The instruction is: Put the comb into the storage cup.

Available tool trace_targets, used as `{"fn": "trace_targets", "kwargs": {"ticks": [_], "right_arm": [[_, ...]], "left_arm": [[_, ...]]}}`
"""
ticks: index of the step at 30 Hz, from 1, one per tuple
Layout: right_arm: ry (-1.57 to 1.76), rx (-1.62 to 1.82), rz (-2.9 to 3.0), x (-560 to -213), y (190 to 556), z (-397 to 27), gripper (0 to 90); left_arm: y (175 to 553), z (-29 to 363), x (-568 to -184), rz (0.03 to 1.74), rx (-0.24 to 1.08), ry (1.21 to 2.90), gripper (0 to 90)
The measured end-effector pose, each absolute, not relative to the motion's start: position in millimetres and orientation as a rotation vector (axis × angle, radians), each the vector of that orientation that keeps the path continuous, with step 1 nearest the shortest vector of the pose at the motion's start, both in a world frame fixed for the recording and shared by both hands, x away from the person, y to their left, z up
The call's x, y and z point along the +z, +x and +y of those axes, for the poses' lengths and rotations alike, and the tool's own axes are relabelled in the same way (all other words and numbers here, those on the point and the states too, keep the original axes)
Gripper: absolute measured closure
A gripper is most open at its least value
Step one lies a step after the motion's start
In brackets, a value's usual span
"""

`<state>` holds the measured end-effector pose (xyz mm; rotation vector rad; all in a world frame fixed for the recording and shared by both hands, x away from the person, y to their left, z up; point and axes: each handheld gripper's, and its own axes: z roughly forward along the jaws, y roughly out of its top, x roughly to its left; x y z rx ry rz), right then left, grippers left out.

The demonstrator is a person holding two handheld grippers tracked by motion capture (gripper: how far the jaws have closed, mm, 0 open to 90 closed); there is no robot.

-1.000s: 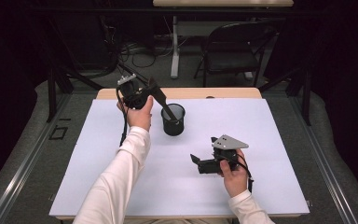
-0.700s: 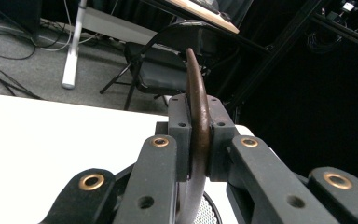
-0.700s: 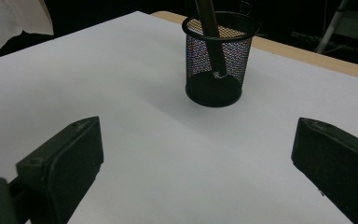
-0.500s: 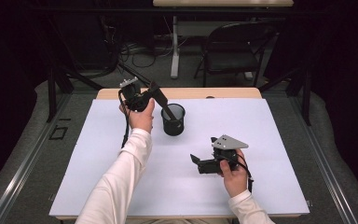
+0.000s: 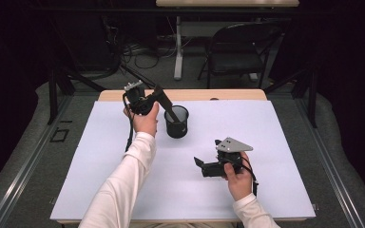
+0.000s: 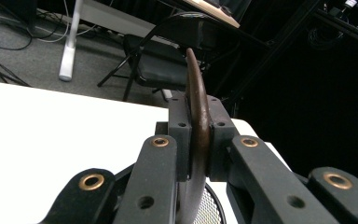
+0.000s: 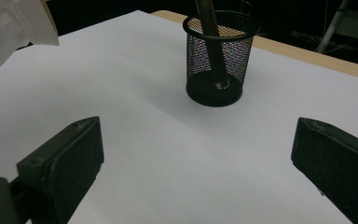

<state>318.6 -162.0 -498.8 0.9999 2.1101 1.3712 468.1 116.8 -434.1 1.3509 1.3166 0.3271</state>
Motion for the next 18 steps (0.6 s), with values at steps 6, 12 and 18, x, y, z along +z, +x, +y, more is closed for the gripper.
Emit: {"fn": "trace_targets", "kwargs": {"ticks": [6,12,18], "right_arm": [[0.999,1.369,2.113,-499,319,-162,2.3],[0.998,1.368,2.114,-500,319,-161,2.4],[0.998,1.367,2.115,-500,319,-161,2.5]], "left_arm": [[469,119,-438,1.331,0.316,1.342,83.8],[471,122,-444,1.348,0.299,1.326,83.8],[471,123,-448,1.352,0.291,1.325,83.8]]}}
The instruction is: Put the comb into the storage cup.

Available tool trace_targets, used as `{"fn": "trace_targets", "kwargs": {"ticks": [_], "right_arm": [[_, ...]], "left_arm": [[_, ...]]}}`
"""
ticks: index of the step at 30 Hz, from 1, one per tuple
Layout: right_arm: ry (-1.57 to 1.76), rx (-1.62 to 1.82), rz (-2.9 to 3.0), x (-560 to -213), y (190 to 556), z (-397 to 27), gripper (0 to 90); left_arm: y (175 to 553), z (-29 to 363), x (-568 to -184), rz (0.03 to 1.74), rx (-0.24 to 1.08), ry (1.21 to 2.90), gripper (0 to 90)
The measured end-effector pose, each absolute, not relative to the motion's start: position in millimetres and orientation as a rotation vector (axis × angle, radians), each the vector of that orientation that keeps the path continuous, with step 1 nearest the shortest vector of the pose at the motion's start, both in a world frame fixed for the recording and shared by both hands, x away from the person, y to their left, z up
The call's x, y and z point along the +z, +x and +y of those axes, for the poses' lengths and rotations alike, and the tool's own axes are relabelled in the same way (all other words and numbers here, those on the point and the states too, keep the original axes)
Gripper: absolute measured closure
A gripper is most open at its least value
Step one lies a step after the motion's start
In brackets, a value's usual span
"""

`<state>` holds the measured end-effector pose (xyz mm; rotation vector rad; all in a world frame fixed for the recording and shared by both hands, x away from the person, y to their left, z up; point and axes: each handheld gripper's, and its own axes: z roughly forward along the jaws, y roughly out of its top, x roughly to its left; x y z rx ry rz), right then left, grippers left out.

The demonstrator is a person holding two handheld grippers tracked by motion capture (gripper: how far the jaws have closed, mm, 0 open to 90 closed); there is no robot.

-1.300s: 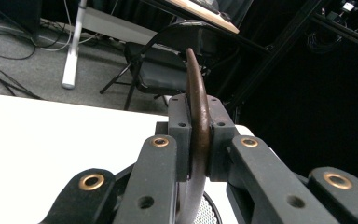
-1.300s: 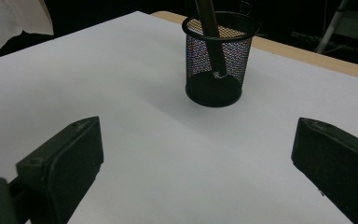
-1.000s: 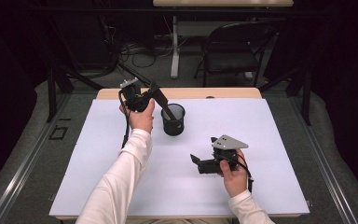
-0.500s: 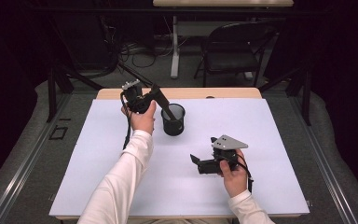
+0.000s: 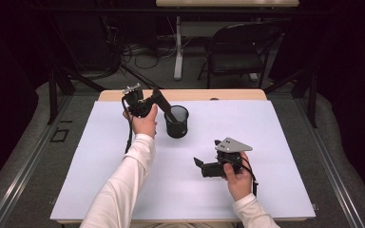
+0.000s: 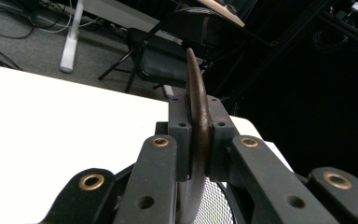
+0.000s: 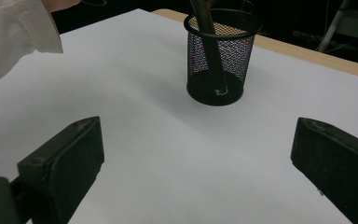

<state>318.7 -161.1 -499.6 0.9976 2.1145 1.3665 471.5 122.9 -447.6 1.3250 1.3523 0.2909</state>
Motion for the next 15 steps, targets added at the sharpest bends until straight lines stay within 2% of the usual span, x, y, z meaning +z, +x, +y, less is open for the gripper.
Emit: {"fn": "trace_targets", "kwargs": {"ticks": [15], "right_arm": [[0.996,1.367,2.118,-499.6,318.5,-160.7,2.6]], "left_arm": [[472.1,123.0,-450.7,1.361,0.283,1.315,83.7]]}}
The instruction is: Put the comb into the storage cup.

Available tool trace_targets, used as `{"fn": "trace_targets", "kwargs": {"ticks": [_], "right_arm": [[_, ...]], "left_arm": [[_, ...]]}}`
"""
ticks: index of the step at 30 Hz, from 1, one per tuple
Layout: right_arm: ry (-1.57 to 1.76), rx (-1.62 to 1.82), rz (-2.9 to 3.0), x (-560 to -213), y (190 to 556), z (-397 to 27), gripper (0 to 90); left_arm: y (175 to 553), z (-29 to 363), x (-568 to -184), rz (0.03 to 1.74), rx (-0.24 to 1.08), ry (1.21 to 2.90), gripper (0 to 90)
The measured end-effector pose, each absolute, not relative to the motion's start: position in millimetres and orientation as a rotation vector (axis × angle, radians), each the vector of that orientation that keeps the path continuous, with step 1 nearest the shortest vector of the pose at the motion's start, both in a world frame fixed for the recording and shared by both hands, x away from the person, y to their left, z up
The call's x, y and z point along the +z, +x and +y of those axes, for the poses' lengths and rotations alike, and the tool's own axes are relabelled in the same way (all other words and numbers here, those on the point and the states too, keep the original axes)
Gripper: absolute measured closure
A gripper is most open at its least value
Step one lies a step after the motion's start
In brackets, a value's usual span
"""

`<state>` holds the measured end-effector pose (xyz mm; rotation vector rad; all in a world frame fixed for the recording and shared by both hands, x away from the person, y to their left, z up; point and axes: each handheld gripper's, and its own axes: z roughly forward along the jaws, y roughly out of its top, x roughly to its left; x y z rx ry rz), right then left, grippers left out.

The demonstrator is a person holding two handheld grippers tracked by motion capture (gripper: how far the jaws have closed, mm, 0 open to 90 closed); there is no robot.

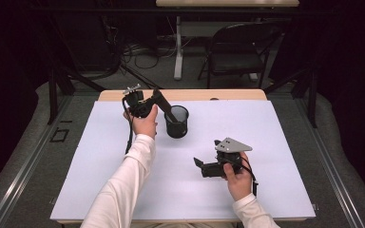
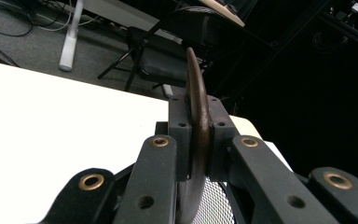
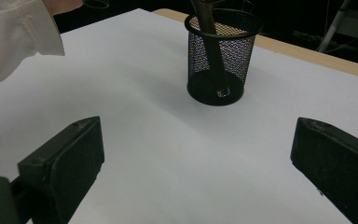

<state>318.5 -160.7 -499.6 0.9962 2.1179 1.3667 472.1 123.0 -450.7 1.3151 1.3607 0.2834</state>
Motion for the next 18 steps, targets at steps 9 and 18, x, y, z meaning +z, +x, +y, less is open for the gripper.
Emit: {"fn": "trace_targets", "kwargs": {"ticks": [9,18], "right_arm": [[0.994,1.364,2.122,-499.9,318.4,-159.9,2.7],[0.993,1.362,2.121,-499.9,318.5,-160.0,3.0]], "left_arm": [[473.1,128.0,-454.0,1.382,0.278,1.300,83.4],[473.6,131.9,-457.7,1.405,0.278,1.286,82.9]]}}
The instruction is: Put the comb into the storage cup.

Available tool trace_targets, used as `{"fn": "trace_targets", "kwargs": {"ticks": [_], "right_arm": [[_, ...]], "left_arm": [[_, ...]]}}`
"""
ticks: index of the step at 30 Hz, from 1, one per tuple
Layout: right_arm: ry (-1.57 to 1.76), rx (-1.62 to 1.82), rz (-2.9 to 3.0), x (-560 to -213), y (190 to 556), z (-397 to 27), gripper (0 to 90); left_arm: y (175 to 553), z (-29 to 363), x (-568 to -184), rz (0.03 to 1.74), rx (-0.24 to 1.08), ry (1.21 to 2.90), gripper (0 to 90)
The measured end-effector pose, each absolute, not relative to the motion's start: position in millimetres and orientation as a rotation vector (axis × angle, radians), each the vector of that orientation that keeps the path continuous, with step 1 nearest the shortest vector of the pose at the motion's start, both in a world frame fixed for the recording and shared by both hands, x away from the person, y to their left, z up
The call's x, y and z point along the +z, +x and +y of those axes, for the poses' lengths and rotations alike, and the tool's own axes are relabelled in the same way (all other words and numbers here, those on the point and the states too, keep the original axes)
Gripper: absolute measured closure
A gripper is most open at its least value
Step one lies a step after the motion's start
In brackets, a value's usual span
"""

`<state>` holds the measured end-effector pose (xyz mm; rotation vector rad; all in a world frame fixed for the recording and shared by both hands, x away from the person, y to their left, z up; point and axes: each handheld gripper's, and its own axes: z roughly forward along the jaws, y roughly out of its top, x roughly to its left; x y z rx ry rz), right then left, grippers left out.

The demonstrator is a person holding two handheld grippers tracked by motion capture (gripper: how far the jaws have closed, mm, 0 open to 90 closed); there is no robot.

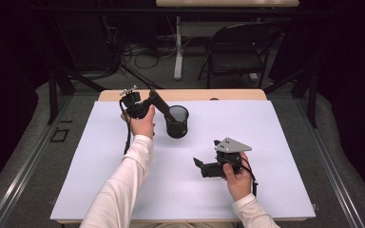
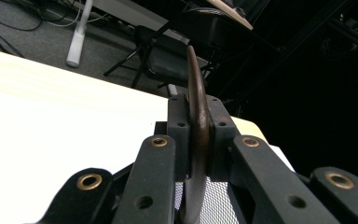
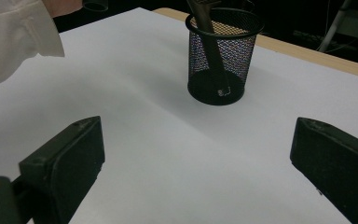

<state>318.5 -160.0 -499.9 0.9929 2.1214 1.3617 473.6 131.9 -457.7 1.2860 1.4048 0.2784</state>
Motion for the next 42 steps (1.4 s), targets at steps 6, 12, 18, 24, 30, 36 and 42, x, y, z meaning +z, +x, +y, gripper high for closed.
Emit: {"fn": "trace_targets", "kwargs": {"ticks": [6,12,18,24,30,36,42], "right_arm": [[0.992,1.361,2.122,-500.0,318.7,-160.1,3.8],[0.992,1.360,2.122,-500.1,318.8,-160.4,4.0],[0.994,1.363,2.121,-499.9,318.7,-160.4,4.2],[0.992,1.362,2.122,-500.0,318.9,-160.4,4.3],[0.993,1.359,2.124,-500.6,319.0,-160.0,4.3],[0.993,1.363,2.121,-500.8,319.3,-160.2,4.3],[0.991,1.358,2.126,-501.1,319.4,-160.0,4.3]], "left_arm": [[474.5,133.2,-462.0,1.414,0.274,1.298,81.8],[474.7,131.6,-462.4,1.417,0.267,1.290,81.3],[474.6,132.0,-461.8,1.416,0.273,1.290,79.9],[474.3,132.7,-461.1,1.415,0.280,1.289,74.9],[473.9,134.6,-459.7,1.404,0.283,1.279,67.2],[473.6,134.6,-458.8,1.404,0.282,1.267,59.5],[473.3,135.9,-457.7,1.404,0.287,1.259,54.6]]}}
